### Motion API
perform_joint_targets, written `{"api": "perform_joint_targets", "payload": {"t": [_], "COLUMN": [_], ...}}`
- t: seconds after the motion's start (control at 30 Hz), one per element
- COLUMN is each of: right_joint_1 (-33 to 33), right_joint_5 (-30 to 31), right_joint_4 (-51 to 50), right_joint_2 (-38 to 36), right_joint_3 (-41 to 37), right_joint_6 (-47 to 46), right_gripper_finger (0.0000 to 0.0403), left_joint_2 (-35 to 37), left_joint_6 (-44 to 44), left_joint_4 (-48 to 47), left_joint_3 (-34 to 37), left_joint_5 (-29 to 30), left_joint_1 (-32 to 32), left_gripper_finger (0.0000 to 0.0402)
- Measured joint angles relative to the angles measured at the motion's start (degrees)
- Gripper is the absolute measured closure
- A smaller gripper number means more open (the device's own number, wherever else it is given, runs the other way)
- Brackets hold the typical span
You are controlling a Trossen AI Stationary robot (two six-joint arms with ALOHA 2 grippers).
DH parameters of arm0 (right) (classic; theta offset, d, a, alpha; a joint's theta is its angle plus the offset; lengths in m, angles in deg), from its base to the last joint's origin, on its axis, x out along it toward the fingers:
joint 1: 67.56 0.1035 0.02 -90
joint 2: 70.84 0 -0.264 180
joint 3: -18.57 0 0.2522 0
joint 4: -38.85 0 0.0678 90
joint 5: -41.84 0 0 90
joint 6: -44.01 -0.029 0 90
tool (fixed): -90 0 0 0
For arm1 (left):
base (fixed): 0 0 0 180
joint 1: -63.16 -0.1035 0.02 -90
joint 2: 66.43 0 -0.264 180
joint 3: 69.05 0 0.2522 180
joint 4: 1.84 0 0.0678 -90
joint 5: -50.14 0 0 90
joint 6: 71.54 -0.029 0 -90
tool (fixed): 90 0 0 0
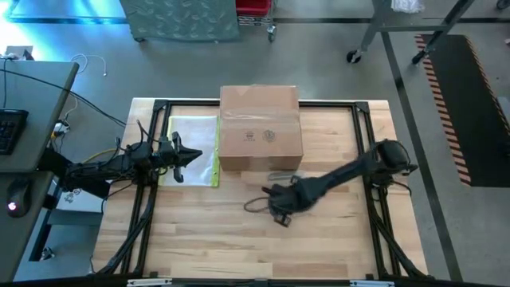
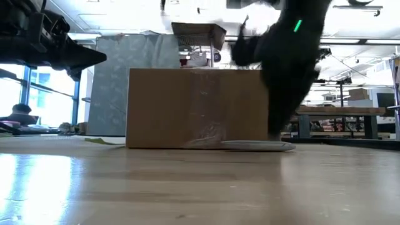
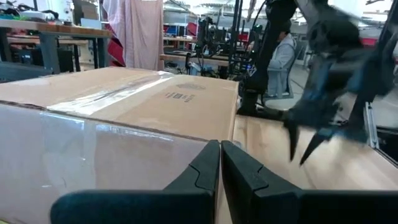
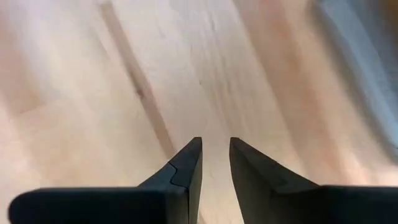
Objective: Unpack boxes
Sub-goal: Prepare the silver cutter sliding the blade
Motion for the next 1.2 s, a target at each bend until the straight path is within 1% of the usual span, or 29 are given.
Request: {"api": "perform_joint_targets", "payload": {"t": [0.03, 0.1, 0.17, 0.23, 0.3, 0.33, 0.37, 0.47, 0.57, 0.63, 0.73, 0.9, 1.03, 1.1, 1.2], "right_joint_1": [1.6, 4.5, 6.4, 6.6, 6.4, 6.2, 5.7, 2.8, 0.6, -0.9, -2.7, -5.0, -5.0, -5.2, -5.4], "right_joint_5": [2.3, 8.7, 13.3, 16.0, 20.0, 21.6, 22.2, 20.5, 19.7, 20.6, 23.7, 23.0, 27.3, 27.3, 25.4], "right_joint_4": [-0.9, -2.0, -2.7, -2.9, -0.5, 2.2, 7.0, 27.1, 46.3, 52.6, 53.1, 53.6, 53.3, 52.4, 50.5], "right_joint_2": [-1.6, -4.7, -8.5, -13.2, -17.9, -20.2, -22.8, -27.6, -27.0, -25.7, -22.0, -15.4, -12.0, -11.0, -10.4], "right_joint_3": [-0.1, -1.9, -5.3, -10.6, -17.8, -21.4, -25.1, -34.5, -41.4, -43.0, -43.4, -40.6, -38.7, -38.1, -37.5], "right_joint_6": [-0.4, -1.6, -3.9, -7.6, -10.4, -11.0, -11.1, -6.0, -0.8, 0.0, 1.2, 3.6, 3.1, 1.2, 0.3], "right_gripper_finger": [0.0336, 0.0336, 0.0336, 0.0336, 0.0336, 0.0336, 0.0336, 0.0336, 0.0336, 0.0336, 0.0336, 0.0336, 0.0336, 0.0336, 0.0336], "left_joint_2": [0.0, 0.0, 0.0, 0.0, 0.0, 0.0, 0.0, 0.0, 0.0, 0.0, 0.0, 0.0, 0.0, 0.0, -0.3], "left_joint_6": [0.7, 2.8, 5.3, 8.1, 11.3, 13.1, 14.9, 19.5, 22.5, 22.9, 22.9, 23.0, 22.9, 23.3, 25.7], "left_joint_4": [0.0, 0.0, 0.0, 0.0, 0.0, 0.0, 0.0, 0.0, 0.0, 0.0, 0.0, 0.0, 0.2, 0.0, 0.0], "left_joint_3": [0.0, 0.0, 0.0, 0.0, 0.0, 0.0, 0.0, 0.0, 0.0, 0.0, 0.0, 0.0, 0.0, 0.0, 0.0], "left_joint_5": [0.0, -0.1, -0.1, -0.2, -0.2, -0.2, -0.2, -0.2, -0.1, -0.1, -0.1, -0.7, -1.3, -1.6, -2.1], "left_joint_1": [0.0, 0.0, 0.0, 0.0, 0.0, 0.0, 0.0, 0.0, 0.0, 0.0, 0.0, 0.0, 0.0, 0.0, 0.0], "left_gripper_finger": [0.0401, 0.0401, 0.0401, 0.0401, 0.0401, 0.0401, 0.0401, 0.0401, 0.0401, 0.0401, 0.0401, 0.0401, 0.0401, 0.0401, 0.0401]}}
